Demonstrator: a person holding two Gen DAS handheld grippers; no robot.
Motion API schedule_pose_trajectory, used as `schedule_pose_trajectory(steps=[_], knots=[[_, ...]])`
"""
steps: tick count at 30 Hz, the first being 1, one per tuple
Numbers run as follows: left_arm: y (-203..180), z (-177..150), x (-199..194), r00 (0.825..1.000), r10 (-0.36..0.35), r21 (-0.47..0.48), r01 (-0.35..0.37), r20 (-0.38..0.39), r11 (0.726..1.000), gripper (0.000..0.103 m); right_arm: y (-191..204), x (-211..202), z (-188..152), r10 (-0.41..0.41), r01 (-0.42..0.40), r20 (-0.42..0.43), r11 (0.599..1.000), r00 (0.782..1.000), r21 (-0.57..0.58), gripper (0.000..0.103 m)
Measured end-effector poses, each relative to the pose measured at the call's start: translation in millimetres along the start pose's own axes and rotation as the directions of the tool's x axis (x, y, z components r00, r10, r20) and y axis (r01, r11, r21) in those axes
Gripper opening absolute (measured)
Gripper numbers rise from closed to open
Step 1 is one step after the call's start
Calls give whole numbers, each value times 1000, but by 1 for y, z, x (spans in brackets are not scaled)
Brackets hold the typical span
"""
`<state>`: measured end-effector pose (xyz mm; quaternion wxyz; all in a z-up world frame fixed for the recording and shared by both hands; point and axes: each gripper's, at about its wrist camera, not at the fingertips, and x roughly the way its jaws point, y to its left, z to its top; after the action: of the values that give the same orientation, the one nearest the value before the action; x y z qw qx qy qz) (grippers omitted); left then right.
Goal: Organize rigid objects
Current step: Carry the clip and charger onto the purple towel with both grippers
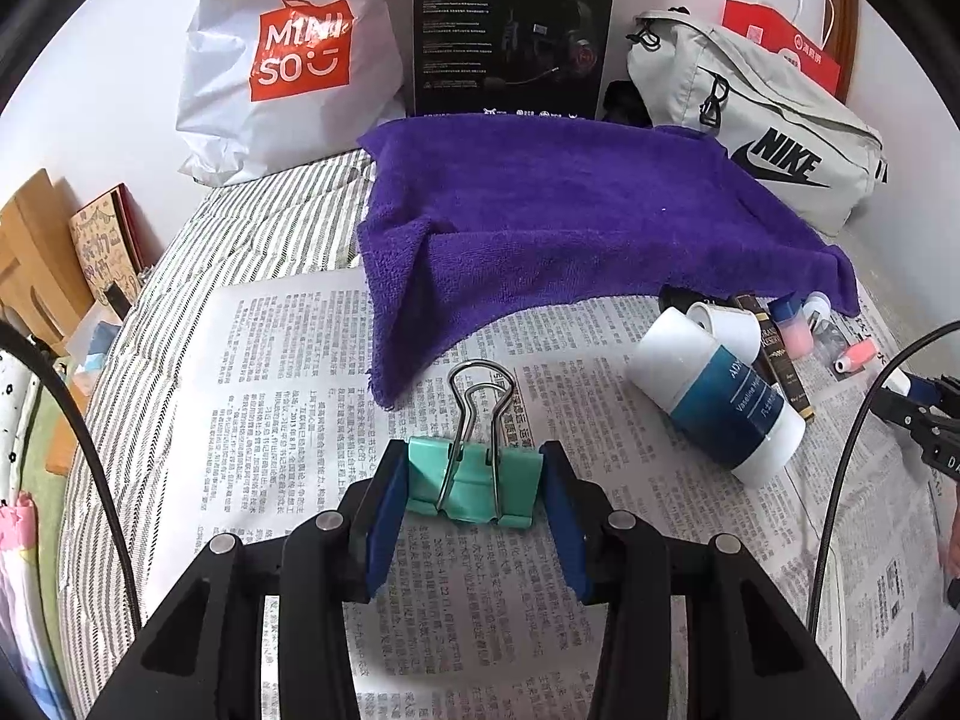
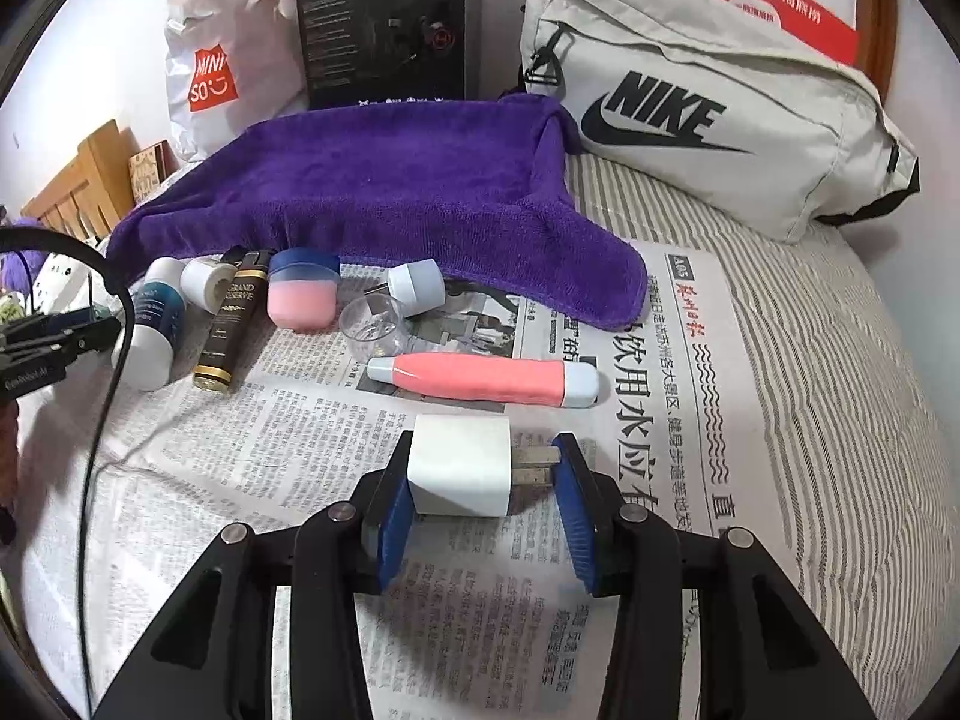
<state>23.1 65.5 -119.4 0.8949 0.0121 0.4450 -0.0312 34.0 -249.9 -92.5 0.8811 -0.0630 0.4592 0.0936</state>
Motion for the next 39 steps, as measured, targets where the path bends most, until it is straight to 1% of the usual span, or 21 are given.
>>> schedule_pose_trajectory(steps=[2, 5, 11, 16, 19, 21, 26, 32, 39], knots=[[4, 0, -2, 1000, -17, -17, 17, -6, 1000, 41, 0, -4, 3, 4, -4, -8, 1000, 1000, 0, 43], [11, 0, -7, 999, -51, -53, 50, -15, 997, 41, 4, -15, 10, 2, -2, 9, 1000, 1000, -21, 43], [17, 4, -23, 1000, -29, -64, 29, -2, 998, 41, 8, -34, 29, 57, -56, 36, 998, 998, -22, 44], [23, 14, -42, 999, -27, -72, 29, 26, 997, 41, 9, -42, 44, 66, -65, 58, 997, 996, -32, 44], [26, 24, -51, 999, -28, -75, 32, 44, 997, 41, 9, -44, 57, 83, -81, 68, 996, 994, -28, 44], [24, 32, -56, 998, -27, -61, 31, 62, 998, 41, 8, -45, 65, 91, -89, 78, 996, 993, -26, 44], [19, 50, -60, 997, -27, -47, 31, 73, 998, 41, 3, -47, 82, 106, -105, 99, 994, 989, -13, 44], [16, 72, -61, 996, -22, -37, 26, 90, 999, 41, -7, -46, 99, 98, -100, 118, 995, 988, 11, 44], [13, 99, -48, 995, -46, -22, 48, 91, 999, 41, -13, -38, 120, 80, -82, 128, 996, 989, 14, 44]])
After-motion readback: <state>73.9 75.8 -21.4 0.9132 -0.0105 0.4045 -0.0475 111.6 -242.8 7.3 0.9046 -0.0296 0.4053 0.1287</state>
